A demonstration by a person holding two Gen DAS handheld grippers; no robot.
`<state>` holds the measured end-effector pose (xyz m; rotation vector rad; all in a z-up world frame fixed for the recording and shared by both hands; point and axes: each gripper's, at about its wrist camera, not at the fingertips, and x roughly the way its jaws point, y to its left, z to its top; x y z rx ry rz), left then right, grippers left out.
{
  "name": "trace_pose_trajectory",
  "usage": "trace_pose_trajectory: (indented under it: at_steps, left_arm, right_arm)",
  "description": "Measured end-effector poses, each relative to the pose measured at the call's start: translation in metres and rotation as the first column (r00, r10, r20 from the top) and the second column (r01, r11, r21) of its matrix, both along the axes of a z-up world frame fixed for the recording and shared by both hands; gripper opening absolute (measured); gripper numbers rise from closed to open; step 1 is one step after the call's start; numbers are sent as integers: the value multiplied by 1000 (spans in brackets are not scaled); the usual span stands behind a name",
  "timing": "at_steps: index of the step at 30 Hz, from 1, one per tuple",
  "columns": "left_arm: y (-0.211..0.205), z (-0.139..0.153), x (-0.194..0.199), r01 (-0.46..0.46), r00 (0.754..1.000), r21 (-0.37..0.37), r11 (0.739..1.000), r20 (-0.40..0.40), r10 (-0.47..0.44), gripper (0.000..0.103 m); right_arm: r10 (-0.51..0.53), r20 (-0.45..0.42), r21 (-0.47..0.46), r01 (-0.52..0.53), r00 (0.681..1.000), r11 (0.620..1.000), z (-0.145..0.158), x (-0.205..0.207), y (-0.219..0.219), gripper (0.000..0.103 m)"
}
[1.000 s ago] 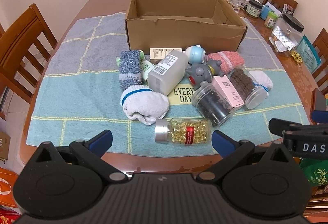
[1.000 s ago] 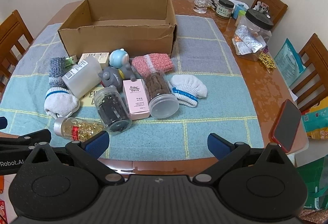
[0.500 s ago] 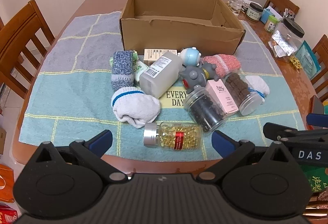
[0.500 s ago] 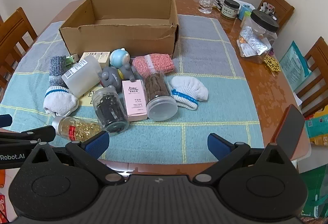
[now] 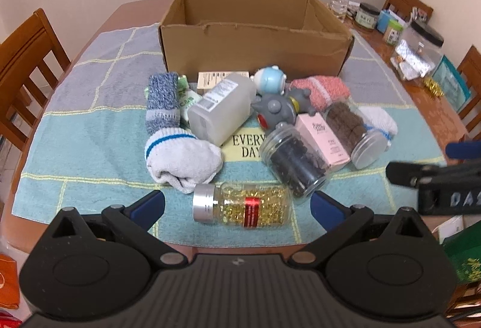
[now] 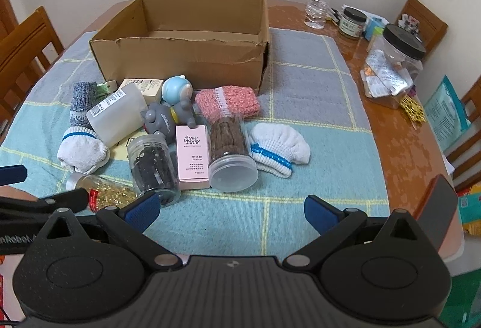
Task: Organize objects
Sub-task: 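Move both tools toward the pile of items on the towel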
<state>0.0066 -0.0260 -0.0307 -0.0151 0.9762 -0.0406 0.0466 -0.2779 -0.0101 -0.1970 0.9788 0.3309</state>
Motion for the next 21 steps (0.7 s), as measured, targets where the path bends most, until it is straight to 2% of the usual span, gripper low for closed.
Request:
trace_pose_trajectory:
  at_steps: [9, 21]
  left_arm:
    - [-2, -20, -1, -31, 999, -49, 998, 16, 32, 102]
    - [-8, -51, 2, -83, 996, -41, 996, -19, 82, 102]
  right_arm:
    - [103, 49, 30, -105, 993, 994, -13, 11, -14, 103]
    - [240, 27, 22, -241, 970, 970, -41, 30, -39, 103]
